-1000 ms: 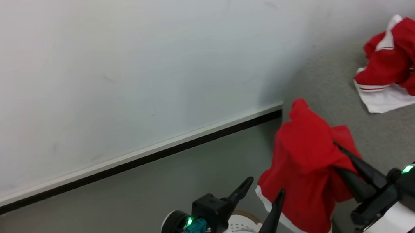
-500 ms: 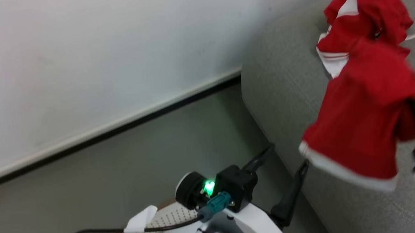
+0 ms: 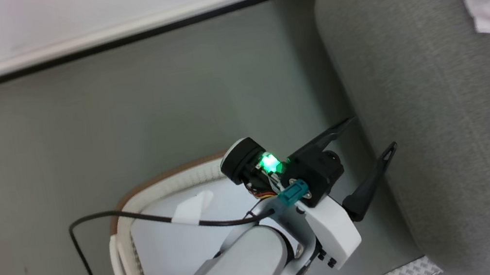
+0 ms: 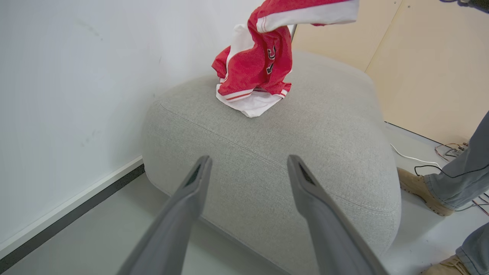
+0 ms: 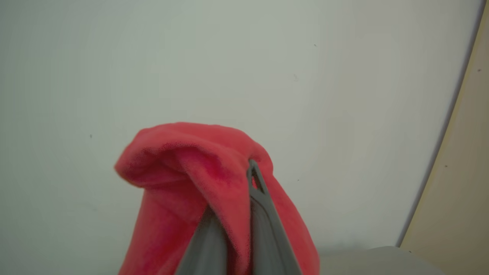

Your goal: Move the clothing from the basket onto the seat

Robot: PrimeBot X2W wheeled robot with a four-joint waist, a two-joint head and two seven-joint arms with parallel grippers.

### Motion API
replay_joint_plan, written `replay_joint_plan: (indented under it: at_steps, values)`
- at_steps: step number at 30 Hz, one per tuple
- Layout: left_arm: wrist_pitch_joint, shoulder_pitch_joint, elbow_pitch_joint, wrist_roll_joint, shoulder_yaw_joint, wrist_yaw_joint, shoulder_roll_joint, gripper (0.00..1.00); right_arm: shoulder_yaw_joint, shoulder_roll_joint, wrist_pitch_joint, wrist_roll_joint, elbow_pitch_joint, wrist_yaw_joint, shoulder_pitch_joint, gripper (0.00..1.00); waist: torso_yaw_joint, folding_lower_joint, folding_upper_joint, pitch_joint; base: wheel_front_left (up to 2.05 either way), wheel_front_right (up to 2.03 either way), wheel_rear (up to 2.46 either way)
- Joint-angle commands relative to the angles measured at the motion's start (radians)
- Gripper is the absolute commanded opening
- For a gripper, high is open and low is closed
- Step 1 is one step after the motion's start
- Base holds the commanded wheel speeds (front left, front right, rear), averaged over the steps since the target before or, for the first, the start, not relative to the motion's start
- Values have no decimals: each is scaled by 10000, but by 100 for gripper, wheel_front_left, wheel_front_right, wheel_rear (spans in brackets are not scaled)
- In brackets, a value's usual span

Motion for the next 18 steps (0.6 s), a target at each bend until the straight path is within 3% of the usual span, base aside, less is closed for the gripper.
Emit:
replay_joint_plan:
  at_steps: [1, 5, 11, 17, 18]
  values:
    - [-60, -170, 55, 60, -115, -23, 13, 100, -217, -360, 38, -190, 687, -29, -537, 0, 751, -2, -1, 921, 0, 0, 0]
    - [-118, -427, 83, 8, -300, 81, -4, 100, -605, -498, 30, -418, 2601, -28, -1605, 0, 1106, -2, -1, 1428, 0, 0, 0]
    - [-326, -709, 155, -109, -616, 250, -25, 100, -1483, -63, -288, -1358, 5608, -28, -2318, 0, 1623, -2, -1, 1787, 0, 0, 0]
    - [-406, -802, 233, -308, -788, 495, -30, 100, -1883, 362, -424, -1849, 6830, -28, -2336, 0, 1839, -2, -1, 1765, 0, 0, 0]
    - [-416, -815, 261, -354, -807, 497, -29, 100, -1914, 338, -440, -1920, 6916, -28, -2318, 30, 1866, -2, -1, 1736, 0, 0, 0]
